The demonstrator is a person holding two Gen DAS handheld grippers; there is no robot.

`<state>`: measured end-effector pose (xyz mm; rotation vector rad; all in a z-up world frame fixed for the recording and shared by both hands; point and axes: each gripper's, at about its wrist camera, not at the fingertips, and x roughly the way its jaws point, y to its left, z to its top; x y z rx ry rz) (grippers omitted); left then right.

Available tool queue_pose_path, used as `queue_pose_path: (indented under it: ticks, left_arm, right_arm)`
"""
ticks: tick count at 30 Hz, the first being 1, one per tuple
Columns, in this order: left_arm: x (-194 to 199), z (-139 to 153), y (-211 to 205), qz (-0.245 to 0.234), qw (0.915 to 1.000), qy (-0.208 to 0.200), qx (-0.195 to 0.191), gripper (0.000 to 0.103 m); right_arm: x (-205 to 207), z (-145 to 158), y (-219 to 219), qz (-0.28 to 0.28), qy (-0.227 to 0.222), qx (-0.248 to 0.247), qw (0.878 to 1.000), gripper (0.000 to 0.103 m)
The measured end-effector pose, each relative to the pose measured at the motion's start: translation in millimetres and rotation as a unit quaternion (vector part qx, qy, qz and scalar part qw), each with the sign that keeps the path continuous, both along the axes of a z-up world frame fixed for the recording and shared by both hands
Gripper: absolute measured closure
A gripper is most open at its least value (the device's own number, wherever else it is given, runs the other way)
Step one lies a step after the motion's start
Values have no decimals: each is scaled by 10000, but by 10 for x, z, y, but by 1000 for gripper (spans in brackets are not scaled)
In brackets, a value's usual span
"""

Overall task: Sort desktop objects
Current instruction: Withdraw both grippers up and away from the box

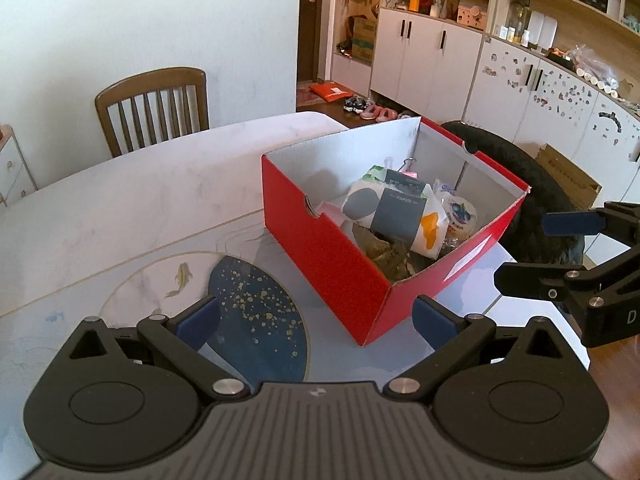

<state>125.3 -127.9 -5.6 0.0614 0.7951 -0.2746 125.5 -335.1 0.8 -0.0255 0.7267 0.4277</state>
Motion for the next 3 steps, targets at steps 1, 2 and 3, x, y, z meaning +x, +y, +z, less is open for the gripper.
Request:
queue_pose_path:
  ticks: [1,2,3]
  left_arm:
    - [-10,-2,3,-13,10000,3,-17,0]
    - [-15,0,9,-36,10000,9,-33,0]
    - [-19,1,13,-70,10000,24,-55,0]
  right_arm:
    - [-10,-3,1,-11,13,3,10000,1]
    - [-18,-5,2,-26,24,6,10000,1]
    - [-27,-6,4,-38,33,11,10000,1]
